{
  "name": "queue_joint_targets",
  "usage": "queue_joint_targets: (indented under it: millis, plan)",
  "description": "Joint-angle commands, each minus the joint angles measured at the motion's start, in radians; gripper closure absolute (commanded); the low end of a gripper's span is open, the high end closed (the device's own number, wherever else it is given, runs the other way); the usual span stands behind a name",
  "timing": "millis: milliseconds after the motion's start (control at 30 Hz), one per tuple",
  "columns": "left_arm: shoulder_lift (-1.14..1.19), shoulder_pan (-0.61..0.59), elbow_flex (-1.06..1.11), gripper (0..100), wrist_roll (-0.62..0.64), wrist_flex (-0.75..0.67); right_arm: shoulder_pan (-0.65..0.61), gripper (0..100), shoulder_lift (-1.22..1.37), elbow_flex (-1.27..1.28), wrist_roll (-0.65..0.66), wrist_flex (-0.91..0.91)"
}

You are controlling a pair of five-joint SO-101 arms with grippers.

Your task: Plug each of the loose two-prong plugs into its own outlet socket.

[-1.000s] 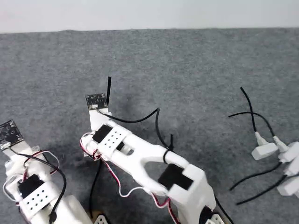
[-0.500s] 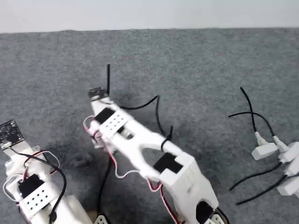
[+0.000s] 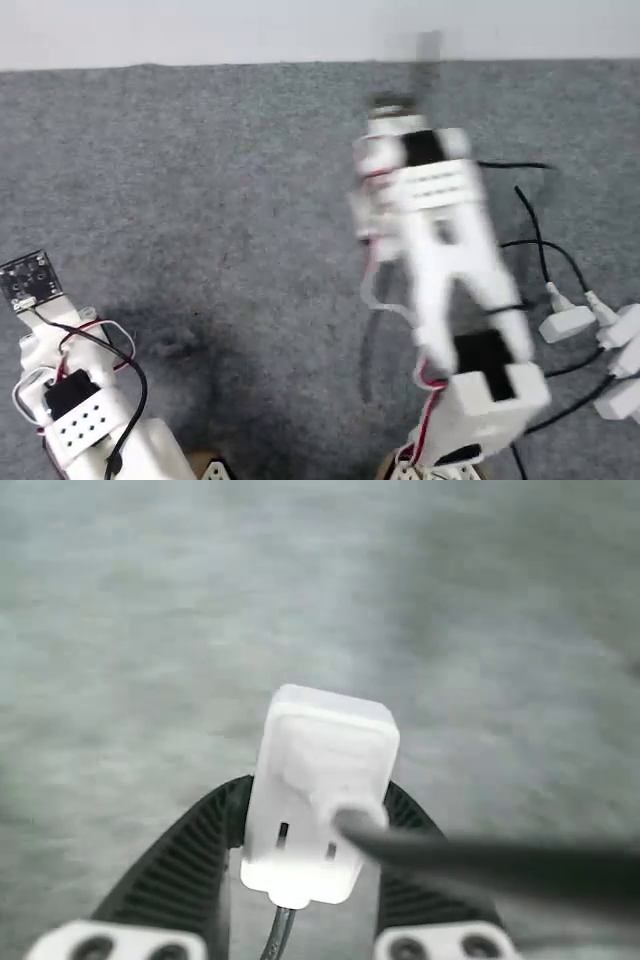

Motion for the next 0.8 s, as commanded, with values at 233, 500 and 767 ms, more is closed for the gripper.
queue_joint_targets:
  millis: [233, 500, 767]
  plan:
    - [0.003, 0.031, -0.012, 99, -0.057, -0.025, 0.700, 99.0, 0.013, 0.031, 0.278, -0.124]
    - [-0.006, 0.071, 0.007, 99, -0.060, -0.026, 0.785, 84.2, 0.093, -0.009, 0.399, -0.133]
    - [-0.006, 0.071, 0.007, 99, -0.061, -0.028, 0.773, 71.9, -0.007, -0.153, 0.408, 0.119]
